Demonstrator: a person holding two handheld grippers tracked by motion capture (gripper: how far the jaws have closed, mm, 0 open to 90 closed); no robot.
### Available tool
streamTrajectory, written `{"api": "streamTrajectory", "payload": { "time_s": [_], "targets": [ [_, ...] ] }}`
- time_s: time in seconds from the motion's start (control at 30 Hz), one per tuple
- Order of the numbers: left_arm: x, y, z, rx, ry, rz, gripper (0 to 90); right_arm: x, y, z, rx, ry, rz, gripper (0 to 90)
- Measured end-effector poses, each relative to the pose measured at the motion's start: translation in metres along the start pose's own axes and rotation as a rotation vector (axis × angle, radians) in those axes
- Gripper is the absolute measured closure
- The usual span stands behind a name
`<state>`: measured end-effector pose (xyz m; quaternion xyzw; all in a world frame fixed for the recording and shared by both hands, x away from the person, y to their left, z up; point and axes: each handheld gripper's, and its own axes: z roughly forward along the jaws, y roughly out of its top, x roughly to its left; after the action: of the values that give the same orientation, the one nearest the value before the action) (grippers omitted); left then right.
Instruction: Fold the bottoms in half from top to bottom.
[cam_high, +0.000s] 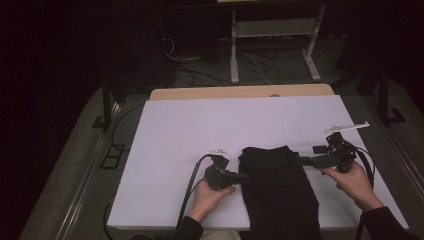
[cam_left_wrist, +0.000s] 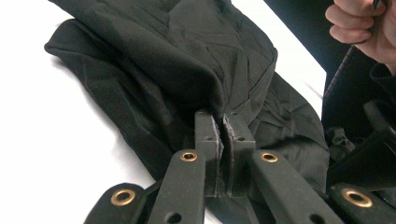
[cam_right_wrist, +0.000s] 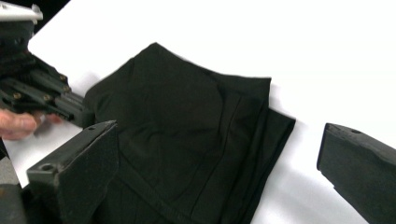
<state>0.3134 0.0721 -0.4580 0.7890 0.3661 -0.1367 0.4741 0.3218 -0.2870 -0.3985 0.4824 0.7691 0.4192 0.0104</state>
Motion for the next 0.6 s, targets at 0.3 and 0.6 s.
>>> {"api": "streamTrajectory", "payload": {
  "time_s": [0.3, 0.6],
  "targets": [
    [0.000, 0.000, 0.002, -0.001, -0.006, 0.003, 84.9, -0.007, 0.020, 0.005, -0.021, 0.002, 0.016, 0.0],
    [0.000, 0.000, 0.001, -0.006, -0.011, 0.004, 84.9, -0.017, 0.037, 0.020, -0.027, -0.001, 0.045, 0.6]
  ]
}}
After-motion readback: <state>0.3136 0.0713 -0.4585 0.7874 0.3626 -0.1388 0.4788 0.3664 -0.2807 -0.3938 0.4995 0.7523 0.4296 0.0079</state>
